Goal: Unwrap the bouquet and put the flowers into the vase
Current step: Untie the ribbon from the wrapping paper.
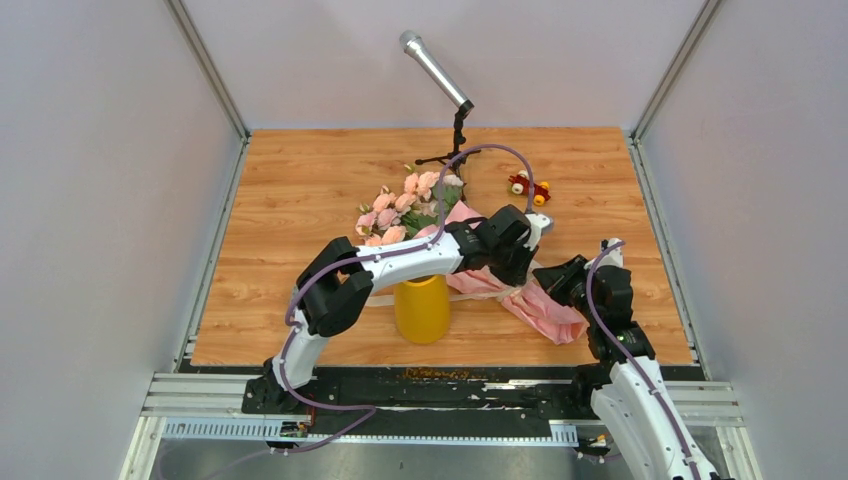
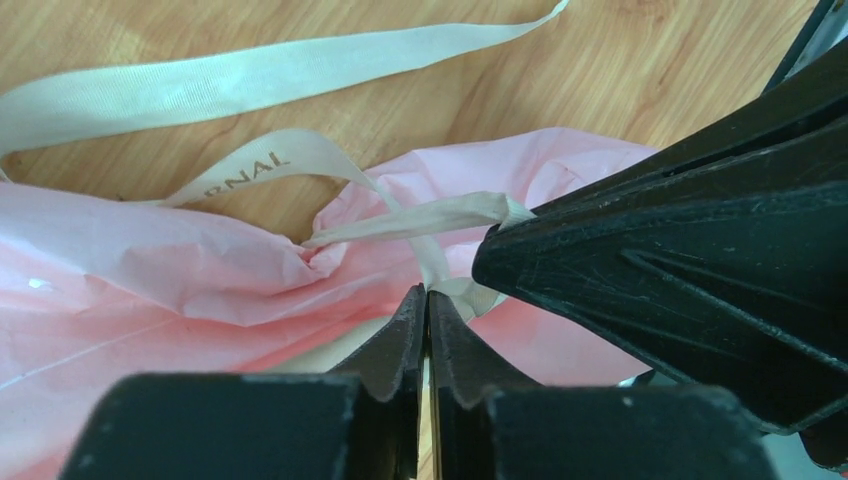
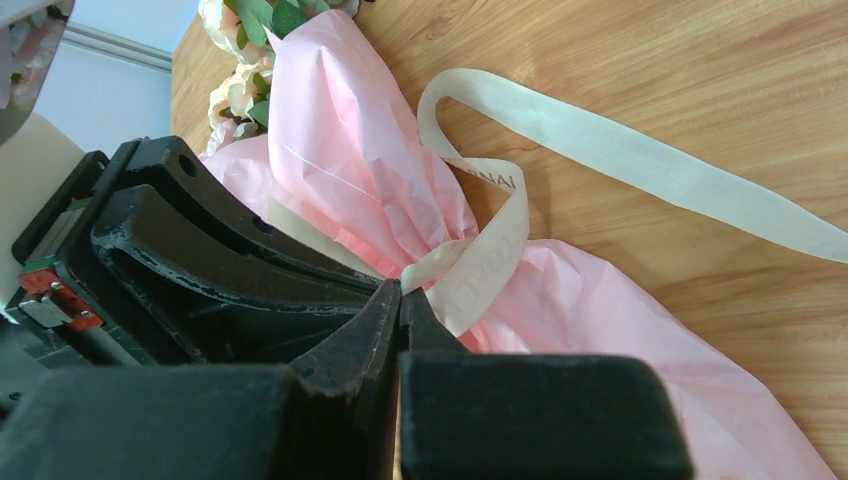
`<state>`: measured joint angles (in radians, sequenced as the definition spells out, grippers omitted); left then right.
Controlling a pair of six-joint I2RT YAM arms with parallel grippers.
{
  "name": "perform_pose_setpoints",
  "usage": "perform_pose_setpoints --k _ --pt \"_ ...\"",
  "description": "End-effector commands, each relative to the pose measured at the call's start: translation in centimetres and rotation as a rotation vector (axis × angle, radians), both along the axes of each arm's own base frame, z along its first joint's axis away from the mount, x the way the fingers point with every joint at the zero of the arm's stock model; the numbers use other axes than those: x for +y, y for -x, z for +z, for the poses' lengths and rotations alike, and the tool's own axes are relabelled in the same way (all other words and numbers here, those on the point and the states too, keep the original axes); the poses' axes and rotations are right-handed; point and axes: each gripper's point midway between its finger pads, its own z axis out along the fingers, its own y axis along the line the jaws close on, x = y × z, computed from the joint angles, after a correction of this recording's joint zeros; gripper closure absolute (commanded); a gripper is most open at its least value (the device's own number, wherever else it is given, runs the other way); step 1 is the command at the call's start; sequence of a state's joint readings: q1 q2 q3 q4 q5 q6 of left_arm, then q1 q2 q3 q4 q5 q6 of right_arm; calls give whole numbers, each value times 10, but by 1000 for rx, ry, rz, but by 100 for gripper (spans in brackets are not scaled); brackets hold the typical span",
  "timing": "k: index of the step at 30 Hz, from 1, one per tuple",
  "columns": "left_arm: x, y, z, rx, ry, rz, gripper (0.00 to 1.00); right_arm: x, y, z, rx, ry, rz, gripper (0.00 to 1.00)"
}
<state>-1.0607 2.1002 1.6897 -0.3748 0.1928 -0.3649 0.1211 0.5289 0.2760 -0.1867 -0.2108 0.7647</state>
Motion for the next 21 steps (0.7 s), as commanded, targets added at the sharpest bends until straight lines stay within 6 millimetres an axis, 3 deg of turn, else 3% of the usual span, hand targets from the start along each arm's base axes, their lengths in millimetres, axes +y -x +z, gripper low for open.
perform_pose_setpoints --k 1,3,7,13,21 --pt "-6 -1 7 -16 39 9 95 -3 -3 4 -20 14 -6 100" --pt "-1 -5 12 -42 40 33 100 -5 -4 3 -17 26 -17 100" --pt "10 -10 33 -97 69 78 100 -11 -7 -7 18 51 -45 100" --pt "22 -7 39 -109 67 96 100 -18 -11 -14 45 80 -77 100" --pt "14 -6 40 -93 71 71 100 -18 -10 -12 36 74 -76 100"
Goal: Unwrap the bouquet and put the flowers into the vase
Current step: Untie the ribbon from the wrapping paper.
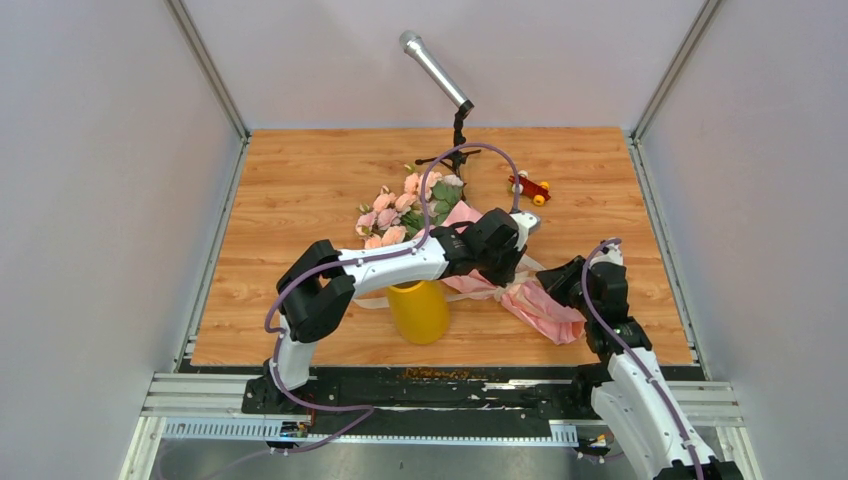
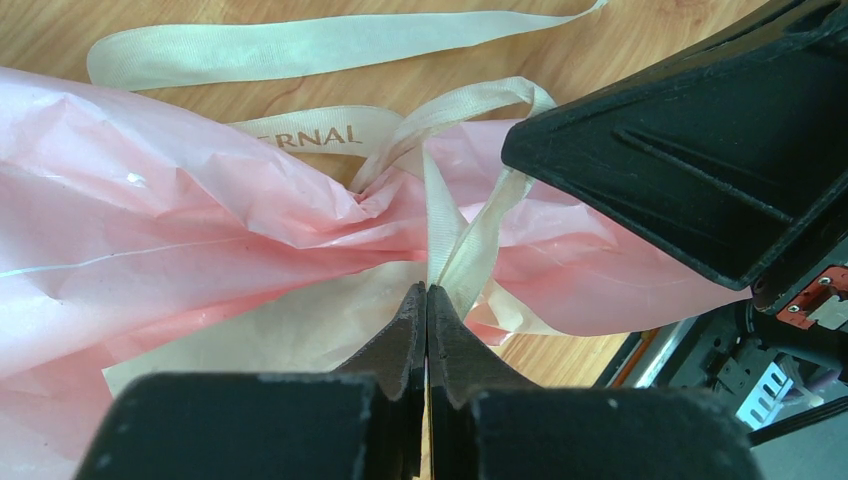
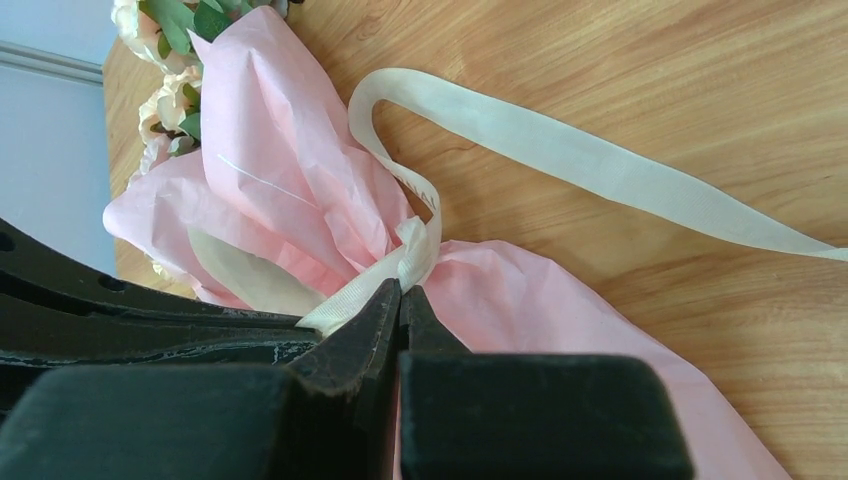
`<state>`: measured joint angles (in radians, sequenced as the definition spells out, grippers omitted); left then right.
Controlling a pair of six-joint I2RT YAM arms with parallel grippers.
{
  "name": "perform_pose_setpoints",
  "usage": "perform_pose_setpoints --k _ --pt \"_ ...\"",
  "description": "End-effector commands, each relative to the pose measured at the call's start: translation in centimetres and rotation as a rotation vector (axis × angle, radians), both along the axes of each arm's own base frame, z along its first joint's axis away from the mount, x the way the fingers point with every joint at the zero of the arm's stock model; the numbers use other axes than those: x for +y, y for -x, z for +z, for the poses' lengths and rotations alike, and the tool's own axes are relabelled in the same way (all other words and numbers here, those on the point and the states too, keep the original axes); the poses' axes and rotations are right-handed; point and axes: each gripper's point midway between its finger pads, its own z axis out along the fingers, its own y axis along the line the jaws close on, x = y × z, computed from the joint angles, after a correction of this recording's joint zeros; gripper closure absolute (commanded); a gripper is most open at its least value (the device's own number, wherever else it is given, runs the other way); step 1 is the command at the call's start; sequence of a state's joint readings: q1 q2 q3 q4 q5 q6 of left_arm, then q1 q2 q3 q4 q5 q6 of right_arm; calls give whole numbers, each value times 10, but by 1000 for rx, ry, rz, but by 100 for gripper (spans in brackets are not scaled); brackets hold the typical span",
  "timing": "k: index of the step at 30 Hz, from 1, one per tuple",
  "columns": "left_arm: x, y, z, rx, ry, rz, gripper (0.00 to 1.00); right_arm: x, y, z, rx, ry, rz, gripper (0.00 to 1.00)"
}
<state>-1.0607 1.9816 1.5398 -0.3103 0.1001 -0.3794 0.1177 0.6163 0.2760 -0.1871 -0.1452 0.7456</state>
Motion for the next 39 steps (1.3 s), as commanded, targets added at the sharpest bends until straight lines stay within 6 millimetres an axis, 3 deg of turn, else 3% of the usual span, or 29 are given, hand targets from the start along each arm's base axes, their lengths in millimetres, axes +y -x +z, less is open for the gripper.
perform_pose_setpoints --k 1,12,16,20,23,33,39 --pt "-13 -3 32 -35 69 -10 100 -7 -5 10 -41 24 -23 100" --pt "-16 -11 52 -90 86 -13 100 -23 -8 -22 65 81 -79 99" --pt "-13 -9 54 -97 78 -22 100 -23 -8 -24 77 71 -74 83" --pt "-8 -8 62 -112 93 -23 100 -20 -6 -16 54 47 -60 61" --pt "-6 -7 66 -119 102 -26 100 -17 -4 -8 32 25 -53 56" --pt "4 -1 78 -133 115 -32 100 9 15 28 -50 -104 58 58" --pt "6 1 80 -135 114 -36 100 30 18 35 -71 -192 164 62"
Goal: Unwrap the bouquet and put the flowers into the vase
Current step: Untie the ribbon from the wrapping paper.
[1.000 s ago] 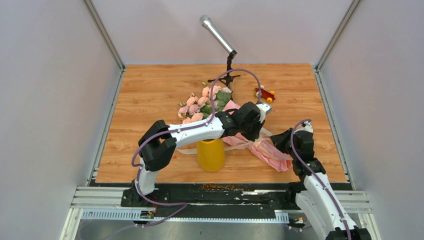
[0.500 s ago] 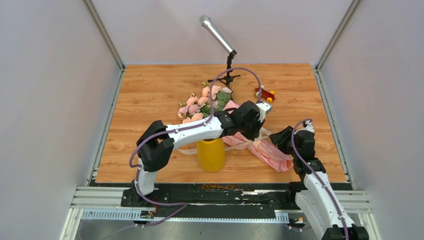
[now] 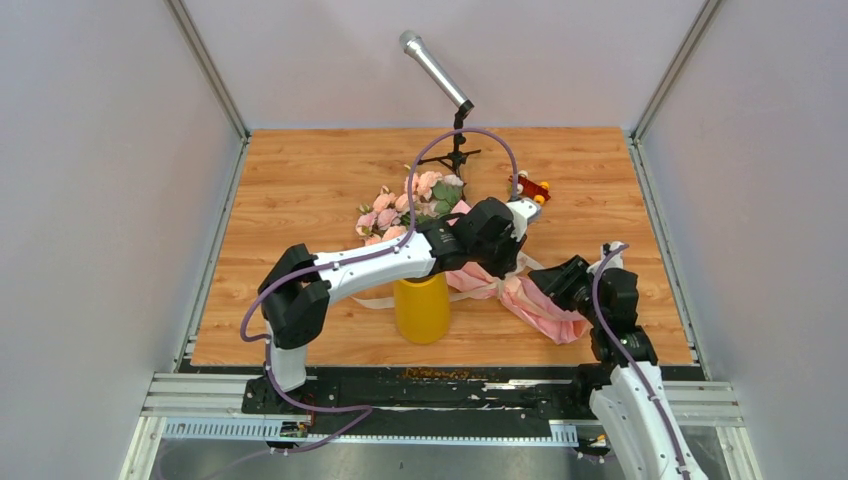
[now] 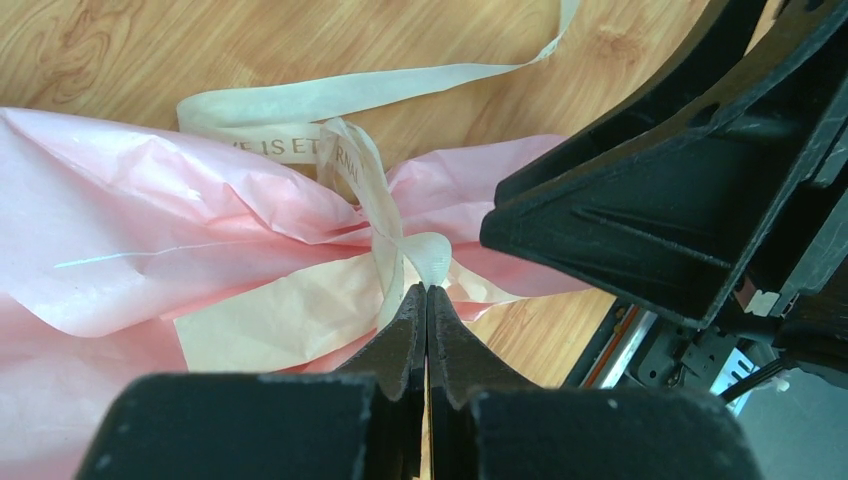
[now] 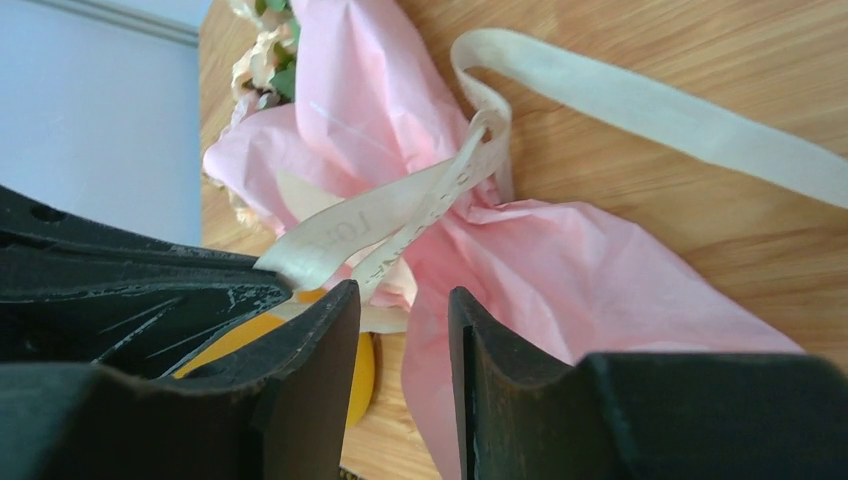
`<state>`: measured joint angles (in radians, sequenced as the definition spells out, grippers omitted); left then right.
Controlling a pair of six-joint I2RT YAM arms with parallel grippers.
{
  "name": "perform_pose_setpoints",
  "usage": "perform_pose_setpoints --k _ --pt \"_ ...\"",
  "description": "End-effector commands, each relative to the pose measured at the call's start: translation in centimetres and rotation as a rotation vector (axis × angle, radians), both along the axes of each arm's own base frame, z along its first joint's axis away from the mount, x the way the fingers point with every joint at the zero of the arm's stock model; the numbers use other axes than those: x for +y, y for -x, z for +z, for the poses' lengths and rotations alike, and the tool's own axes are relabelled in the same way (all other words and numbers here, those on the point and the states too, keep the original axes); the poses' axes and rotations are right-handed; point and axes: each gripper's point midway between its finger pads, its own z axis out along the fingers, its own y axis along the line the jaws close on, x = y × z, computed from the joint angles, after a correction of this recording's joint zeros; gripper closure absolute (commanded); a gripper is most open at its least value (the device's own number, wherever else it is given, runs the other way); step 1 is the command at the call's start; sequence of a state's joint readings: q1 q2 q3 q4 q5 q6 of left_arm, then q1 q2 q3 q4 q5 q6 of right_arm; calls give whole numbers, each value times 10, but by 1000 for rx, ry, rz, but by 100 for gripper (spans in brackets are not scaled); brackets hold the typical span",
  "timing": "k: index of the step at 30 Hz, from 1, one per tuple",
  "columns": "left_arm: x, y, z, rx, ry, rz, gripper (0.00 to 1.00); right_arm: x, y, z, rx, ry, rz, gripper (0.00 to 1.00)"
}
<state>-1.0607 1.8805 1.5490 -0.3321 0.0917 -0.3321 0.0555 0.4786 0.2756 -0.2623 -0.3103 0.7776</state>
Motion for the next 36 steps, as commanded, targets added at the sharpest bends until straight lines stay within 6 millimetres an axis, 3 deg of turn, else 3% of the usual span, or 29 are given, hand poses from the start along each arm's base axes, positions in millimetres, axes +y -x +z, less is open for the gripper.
perform_pose_setpoints --k 1,13,36 --pt "1 1 31 -53 55 -11 100 22 1 14 -29 -95 111 62" --pt "5 2 41 -62 75 0 100 43 -9 10 -21 -179 186 64" --pt "8 11 44 -54 89 -37 100 49 -45 -6 -5 -152 174 64"
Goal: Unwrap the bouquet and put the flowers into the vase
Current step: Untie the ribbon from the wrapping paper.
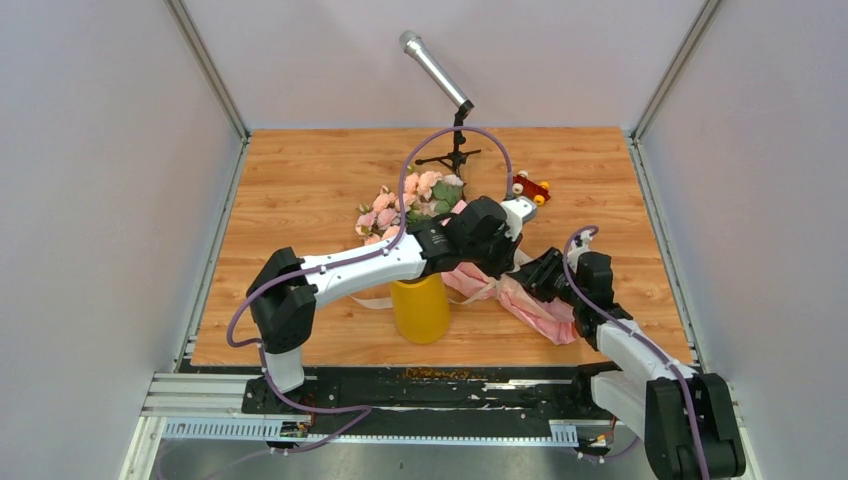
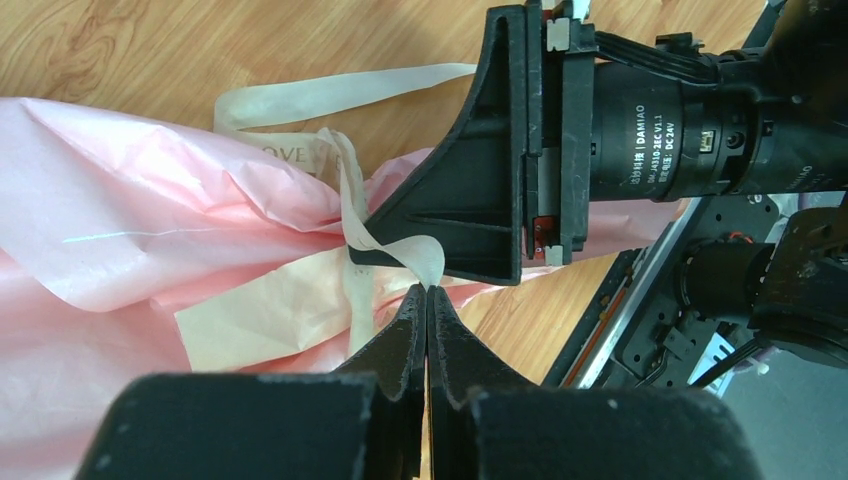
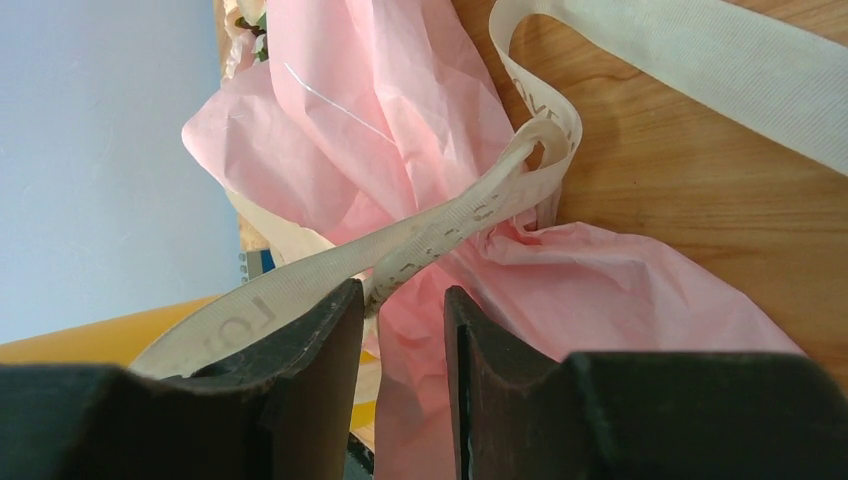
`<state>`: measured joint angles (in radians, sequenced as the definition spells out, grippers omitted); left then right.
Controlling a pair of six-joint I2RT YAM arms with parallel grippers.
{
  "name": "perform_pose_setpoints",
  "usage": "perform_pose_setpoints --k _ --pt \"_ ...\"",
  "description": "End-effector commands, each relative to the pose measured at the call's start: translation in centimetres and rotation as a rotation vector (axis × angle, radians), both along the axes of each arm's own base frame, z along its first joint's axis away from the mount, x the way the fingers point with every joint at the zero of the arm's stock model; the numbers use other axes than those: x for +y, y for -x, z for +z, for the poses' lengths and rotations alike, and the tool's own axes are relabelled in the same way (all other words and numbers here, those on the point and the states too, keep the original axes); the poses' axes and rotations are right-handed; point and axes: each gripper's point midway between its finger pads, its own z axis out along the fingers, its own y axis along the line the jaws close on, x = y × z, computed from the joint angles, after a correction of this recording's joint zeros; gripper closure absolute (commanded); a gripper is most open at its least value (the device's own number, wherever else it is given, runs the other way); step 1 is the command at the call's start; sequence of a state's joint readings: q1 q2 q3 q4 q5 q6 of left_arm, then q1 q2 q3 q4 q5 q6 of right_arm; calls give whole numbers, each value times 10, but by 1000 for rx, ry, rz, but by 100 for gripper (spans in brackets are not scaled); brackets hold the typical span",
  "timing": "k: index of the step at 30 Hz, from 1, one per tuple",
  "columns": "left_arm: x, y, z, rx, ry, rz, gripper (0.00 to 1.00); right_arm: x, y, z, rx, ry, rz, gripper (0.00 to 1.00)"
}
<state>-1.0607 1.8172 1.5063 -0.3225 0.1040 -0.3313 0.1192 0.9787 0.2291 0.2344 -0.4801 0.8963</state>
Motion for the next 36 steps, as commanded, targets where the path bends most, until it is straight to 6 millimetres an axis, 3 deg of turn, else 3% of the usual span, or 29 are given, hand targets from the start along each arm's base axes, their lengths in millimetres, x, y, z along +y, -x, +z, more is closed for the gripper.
perform_pose_setpoints --k 1,6,10,16,24,30,36 --pt "1 4 30 -47 59 -28 100 1 -22 27 -118 8 -9 66" --pt "9 7 28 -64 42 -36 100 -5 -29 30 -123 43 -39 85" --pt "18 10 28 -81 28 -46 100 -14 -34 31 -124 94 -75 94" --pt "24 13 28 -101 9 -72 100 -25 -40 32 -128 131 -112 100" --pt "14 10 31 -97 15 -88 100 -38 -42 28 -117 164 -152 100" --pt "5 7 38 -120 24 -115 100 -63 -47 25 -106 205 -234 100" --pt "0 9 36 -126 12 -167 100 -105 -54 11 -44 236 -374 100"
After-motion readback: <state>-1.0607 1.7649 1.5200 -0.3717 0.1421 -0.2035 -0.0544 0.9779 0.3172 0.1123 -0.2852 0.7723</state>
